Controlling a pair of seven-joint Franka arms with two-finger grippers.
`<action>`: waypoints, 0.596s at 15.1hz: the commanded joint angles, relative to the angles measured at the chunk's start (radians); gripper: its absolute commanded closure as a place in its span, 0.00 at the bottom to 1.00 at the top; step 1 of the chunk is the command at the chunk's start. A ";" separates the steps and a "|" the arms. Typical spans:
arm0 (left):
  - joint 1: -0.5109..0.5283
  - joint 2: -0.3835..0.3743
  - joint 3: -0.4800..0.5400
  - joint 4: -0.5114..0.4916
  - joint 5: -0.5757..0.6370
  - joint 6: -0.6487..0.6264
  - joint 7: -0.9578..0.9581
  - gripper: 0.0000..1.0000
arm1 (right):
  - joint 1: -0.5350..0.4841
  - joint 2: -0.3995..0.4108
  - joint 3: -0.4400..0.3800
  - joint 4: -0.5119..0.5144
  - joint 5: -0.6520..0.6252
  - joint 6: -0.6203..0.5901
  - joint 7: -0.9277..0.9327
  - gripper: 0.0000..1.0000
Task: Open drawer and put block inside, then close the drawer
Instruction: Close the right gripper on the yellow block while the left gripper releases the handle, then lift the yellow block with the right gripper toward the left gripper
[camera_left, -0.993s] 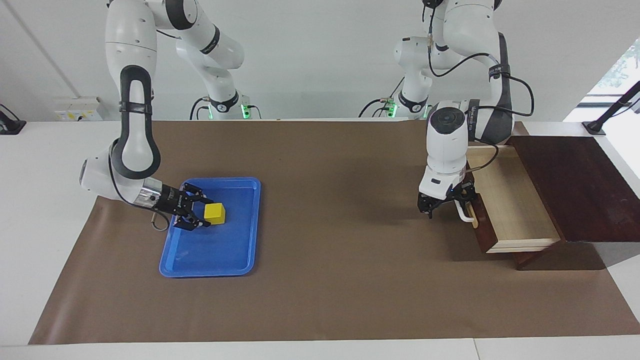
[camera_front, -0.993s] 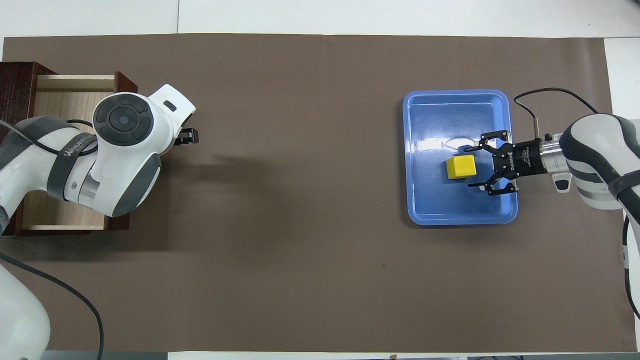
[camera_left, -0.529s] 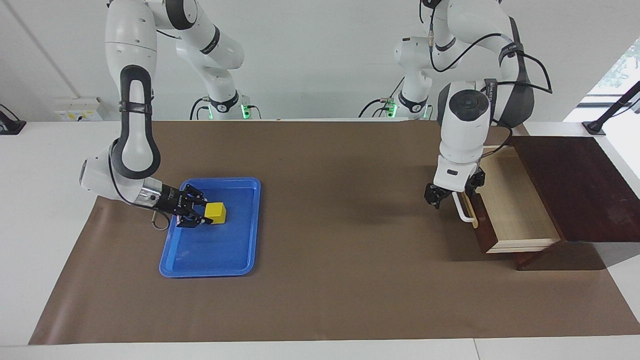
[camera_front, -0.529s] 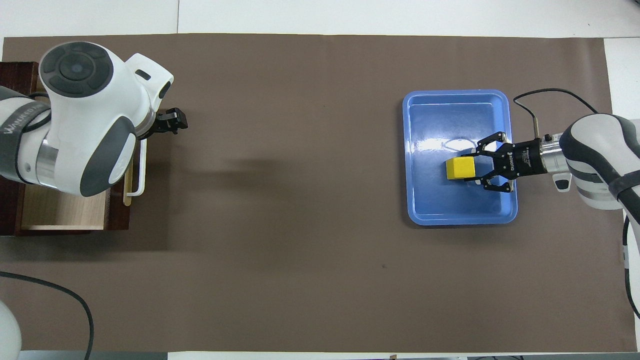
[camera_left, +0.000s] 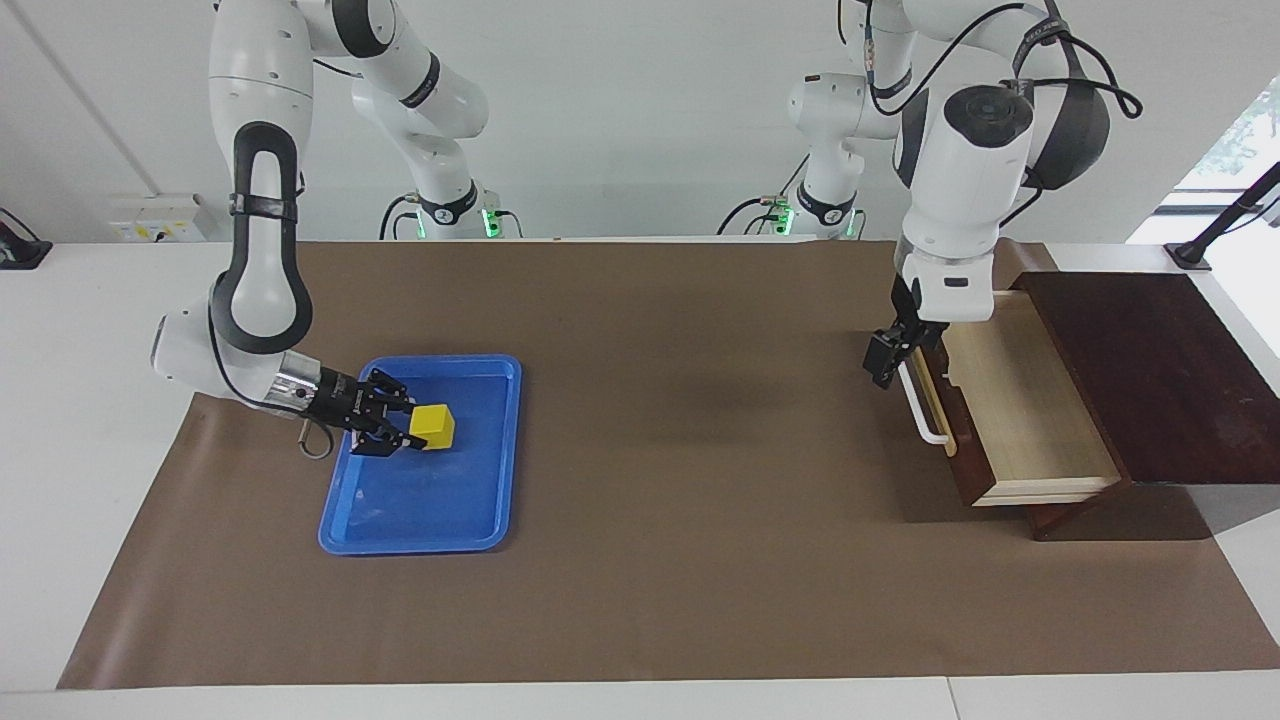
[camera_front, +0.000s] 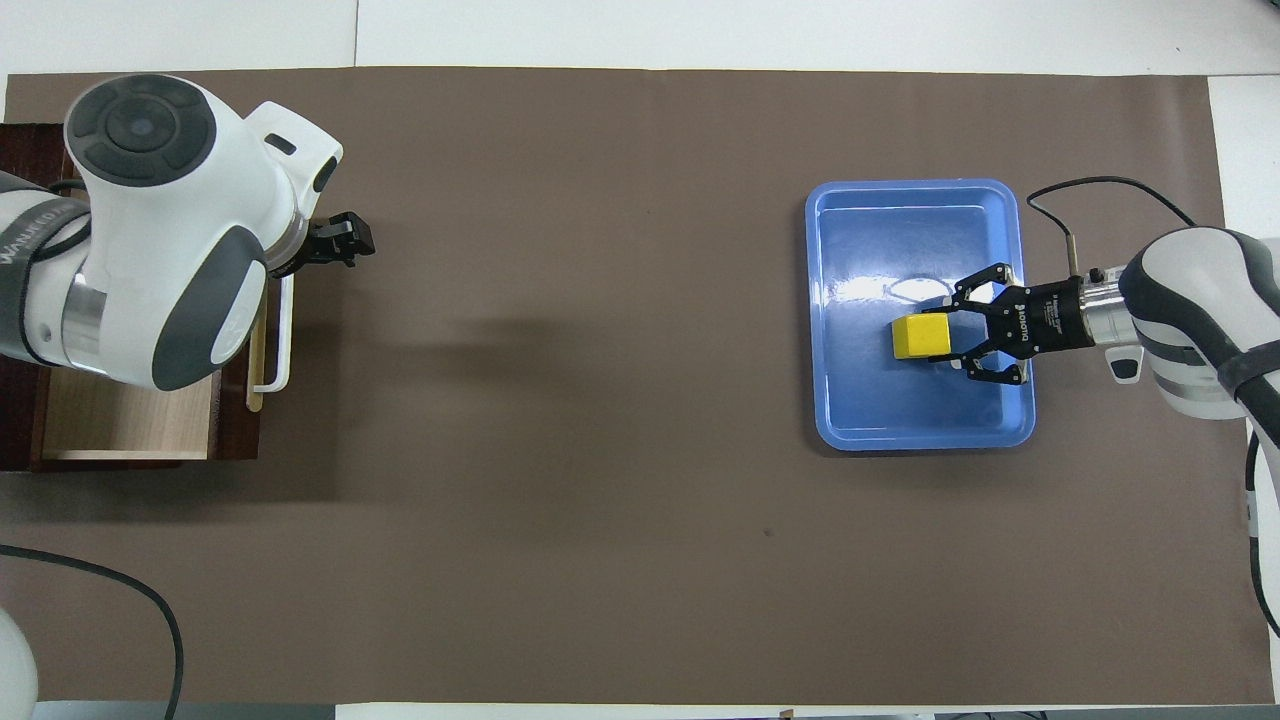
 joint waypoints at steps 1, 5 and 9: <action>-0.015 -0.032 0.010 -0.020 -0.024 -0.008 -0.202 0.00 | 0.053 0.020 0.004 0.095 0.013 -0.029 0.066 1.00; -0.014 -0.031 0.010 -0.015 -0.091 -0.005 -0.431 0.00 | 0.181 0.032 0.004 0.195 0.018 -0.013 0.259 1.00; -0.015 -0.025 0.004 -0.006 -0.105 -0.004 -0.706 0.00 | 0.343 0.031 0.004 0.230 0.026 0.095 0.449 1.00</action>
